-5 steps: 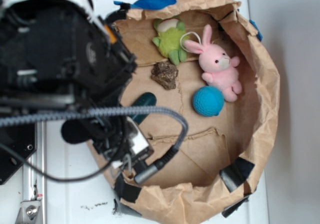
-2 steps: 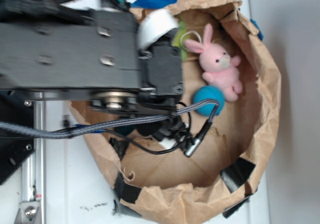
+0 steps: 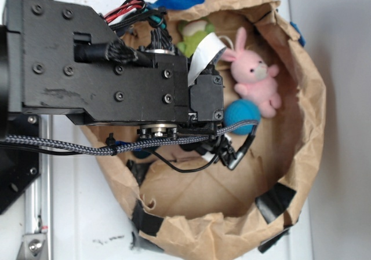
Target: Grab the pink bunny.
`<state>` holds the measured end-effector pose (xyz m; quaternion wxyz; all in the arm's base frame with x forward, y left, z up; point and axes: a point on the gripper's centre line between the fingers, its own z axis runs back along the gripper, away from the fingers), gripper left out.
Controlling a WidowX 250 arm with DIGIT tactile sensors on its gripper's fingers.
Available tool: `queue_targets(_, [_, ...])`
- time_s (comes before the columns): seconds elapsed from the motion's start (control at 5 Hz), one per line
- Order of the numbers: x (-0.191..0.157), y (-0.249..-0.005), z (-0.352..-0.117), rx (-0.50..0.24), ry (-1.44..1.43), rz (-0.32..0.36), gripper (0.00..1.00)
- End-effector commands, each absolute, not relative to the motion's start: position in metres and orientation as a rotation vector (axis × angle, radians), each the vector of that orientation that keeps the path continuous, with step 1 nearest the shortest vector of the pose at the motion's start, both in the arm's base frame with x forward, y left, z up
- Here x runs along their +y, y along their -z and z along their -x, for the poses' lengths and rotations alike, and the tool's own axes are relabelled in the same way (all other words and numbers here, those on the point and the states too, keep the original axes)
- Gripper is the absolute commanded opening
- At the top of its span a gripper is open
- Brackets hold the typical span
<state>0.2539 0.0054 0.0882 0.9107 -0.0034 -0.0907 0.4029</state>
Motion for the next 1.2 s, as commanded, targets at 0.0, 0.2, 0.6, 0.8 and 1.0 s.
queue_targets(0.0, [0.023,-0.108,-0.290,-0.330,-0.875,0.060,1.00])
queue_targets(0.2, [0.023,-0.119,-0.297,-0.351,-0.879,0.096,1.00])
queue_targets(0.6, [0.034,-0.117,-0.300,-0.406,-0.888,0.106,1.00])
queue_targets(0.8, [0.038,-0.112,-0.304,-0.431,-0.883,0.094,1.00])
queue_targets(1.0, [0.043,-0.106,-0.314,-0.458,-0.864,0.092,1.00])
